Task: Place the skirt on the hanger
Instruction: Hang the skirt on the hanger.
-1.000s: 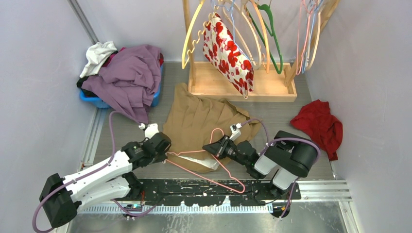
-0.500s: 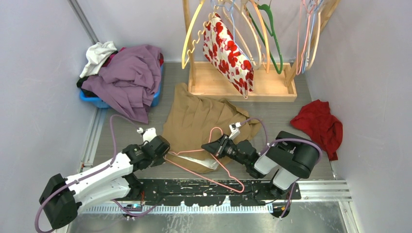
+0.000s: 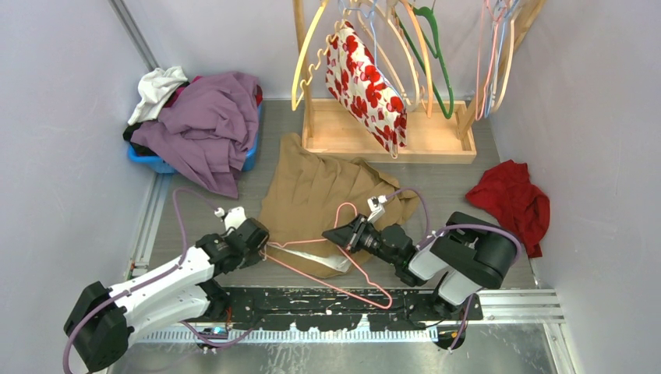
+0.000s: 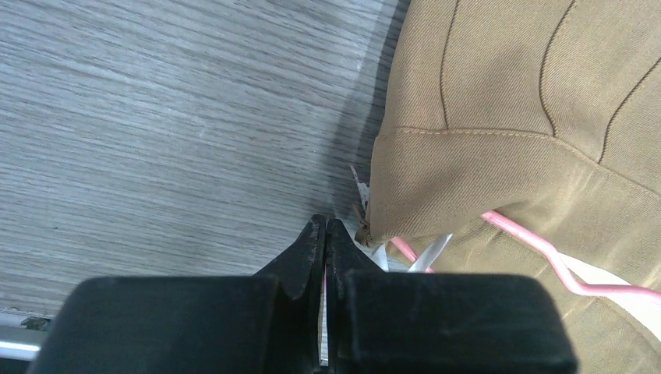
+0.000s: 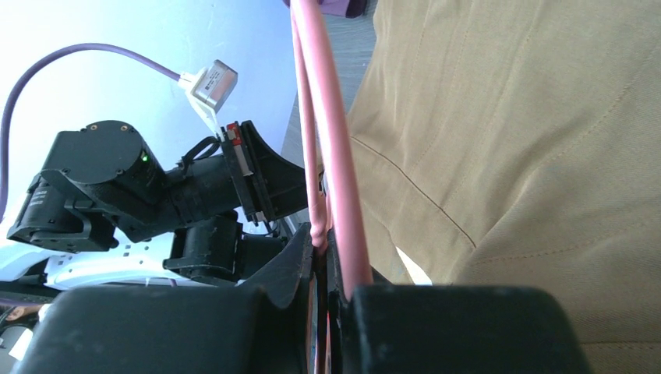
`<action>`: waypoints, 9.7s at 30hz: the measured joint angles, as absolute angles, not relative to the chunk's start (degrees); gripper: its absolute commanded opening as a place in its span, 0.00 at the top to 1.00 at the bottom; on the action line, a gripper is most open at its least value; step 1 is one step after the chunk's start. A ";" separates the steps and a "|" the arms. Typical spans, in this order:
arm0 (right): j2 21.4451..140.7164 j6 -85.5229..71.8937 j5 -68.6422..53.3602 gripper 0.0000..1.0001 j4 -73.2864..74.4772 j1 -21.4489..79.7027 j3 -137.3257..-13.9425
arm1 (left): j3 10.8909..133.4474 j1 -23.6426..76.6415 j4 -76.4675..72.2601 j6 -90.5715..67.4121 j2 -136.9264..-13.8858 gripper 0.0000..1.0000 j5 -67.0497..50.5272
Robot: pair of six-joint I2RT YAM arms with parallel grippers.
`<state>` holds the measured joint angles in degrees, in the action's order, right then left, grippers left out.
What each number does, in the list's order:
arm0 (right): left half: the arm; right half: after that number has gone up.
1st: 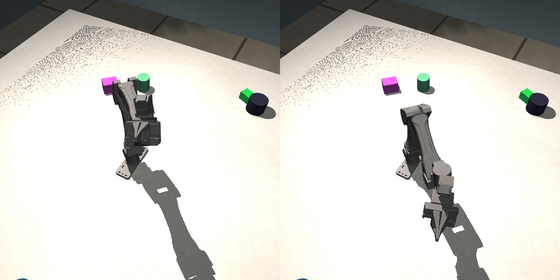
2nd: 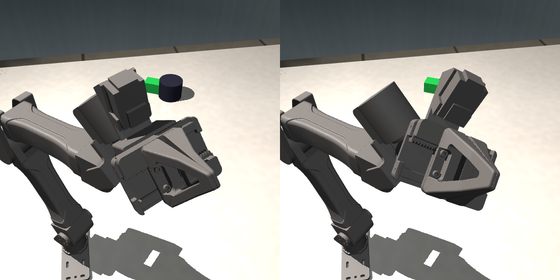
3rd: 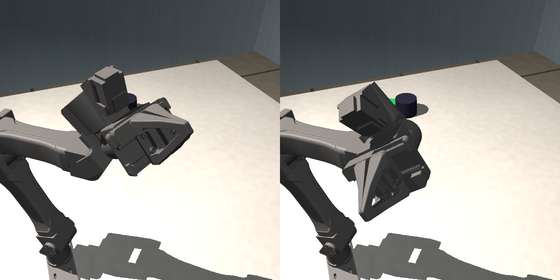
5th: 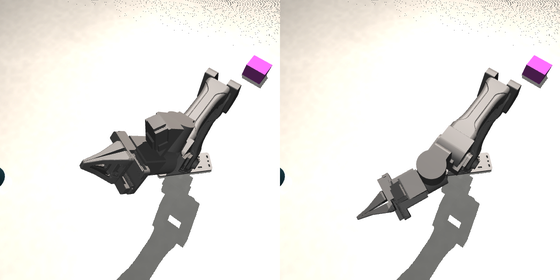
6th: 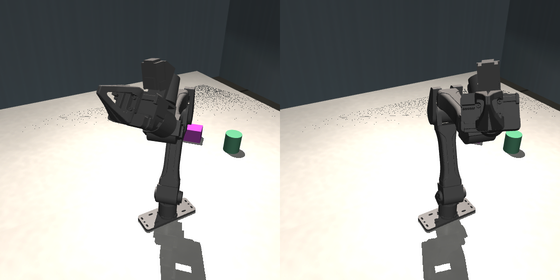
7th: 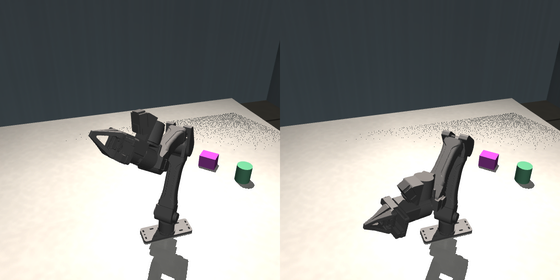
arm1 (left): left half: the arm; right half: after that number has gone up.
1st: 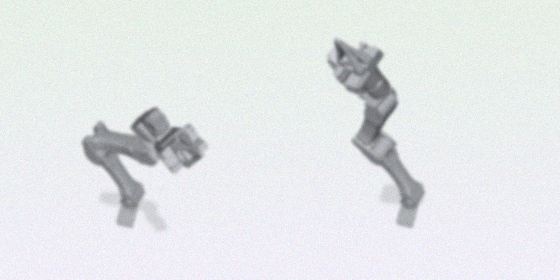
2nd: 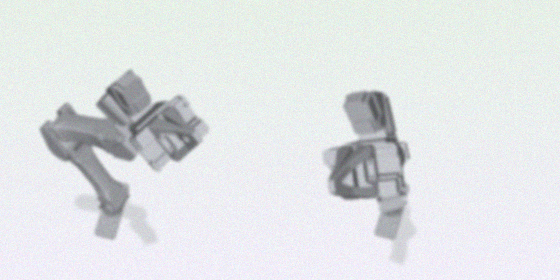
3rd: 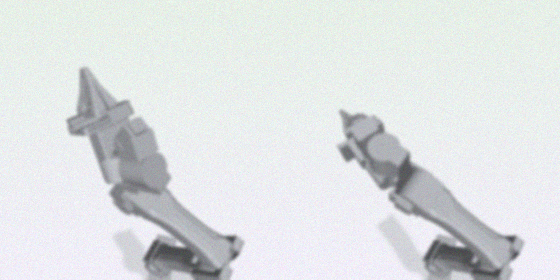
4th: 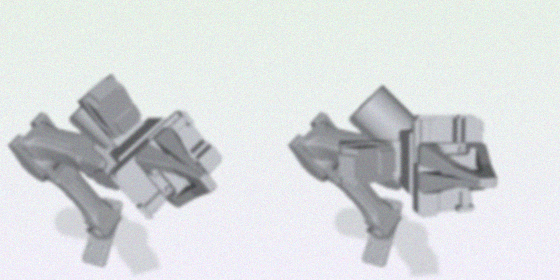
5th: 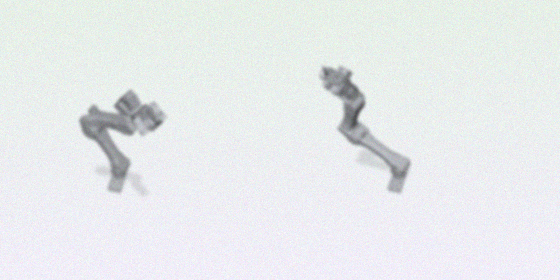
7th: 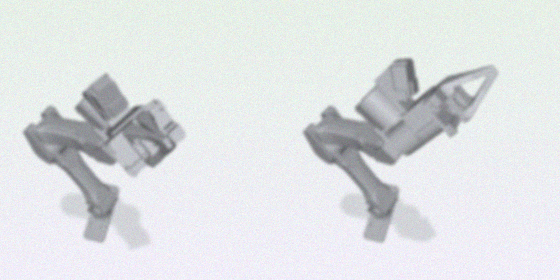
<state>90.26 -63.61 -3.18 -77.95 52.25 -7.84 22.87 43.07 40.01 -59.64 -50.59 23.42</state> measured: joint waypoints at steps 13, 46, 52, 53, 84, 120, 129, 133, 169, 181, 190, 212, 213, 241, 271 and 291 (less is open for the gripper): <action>88.66 -63.66 -3.36 0.99 -77.97 52.25 -8.05 | 22.79 42.26 38.96 -59.59 -50.63 1.00 23.40; 88.31 -59.00 -0.56 0.99 -77.76 52.27 -10.41 | 28.12 40.66 43.16 -62.54 -45.91 0.88 30.44; 88.55 -57.56 -1.10 0.99 -77.71 51.92 -11.46 | 28.12 39.66 39.44 -62.57 -52.23 0.90 30.35; 88.55 -57.45 -1.13 0.99 -77.73 51.88 -11.51 | 28.12 39.38 38.92 -62.57 -52.64 0.90 30.35; 72.73 -28.49 1.93 0.98 -38.96 59.20 -25.56 | 28.18 33.23 31.75 -59.55 -54.33 0.94 27.38; 62.72 -37.74 -3.70 0.99 -38.46 54.65 -16.49 | 28.25 29.87 29.41 -57.78 -52.21 0.98 23.05; 52.62 -39.44 -7.68 0.98 -23.73 54.65 -22.31 | 28.25 29.87 29.61 -57.78 -50.37 0.98 22.83; 52.84 -39.62 -8.23 0.98 -20.60 54.65 -25.06 | 28.23 29.87 29.63 -57.78 -49.93 0.98 22.63; 71.88 -40.97 -6.74 0.99 -22.83 53.89 -32.36 | 27.49 29.87 29.80 -57.56 -48.97 0.99 22.46; 80.14 -46.24 -11.22 0.99 -27.81 49.50 -33.65 | 27.49 29.87 29.80 -56.55 -49.43 0.99 22.44; 87.55 -53.69 -16.91 0.99 -34.74 46.70 -31.62 | 27.11 29.87 29.80 -56.53 -49.65 0.98 22.44; 115.20 -69.34 -26.52 0.98 -76.77 44.18 -28.16 | 26.33 27.62 30.17 -55.88 -49.45 0.98 22.28; 115.20 -69.36 -26.92 0.99 -76.90 44.18 -28.69 | 26.35 27.62 30.28 -55.75 -49.28 0.98 22.26; 121.69 -74.63 -33.47 0.99 -77.87 46.78 -41.32 | 28.91 27.24 35.86 -54.68 -41.47 0.98 20.60; 129.05 -79.07 -11.60 0.98 -80.05 55.55 -43.42 | 35.59 27.24 44.84 -53.52 -31.68 0.98 18.83; 131.85 -79.96 -4.12 0.99 -82.83 62.94 -46.22 | 35.81 27.24 45.98 -53.41 -31.51 0.98 17.80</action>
<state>131.85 -79.96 -4.12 -82.83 62.94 -46.22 35.81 27.24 45.98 -53.41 -31.51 17.80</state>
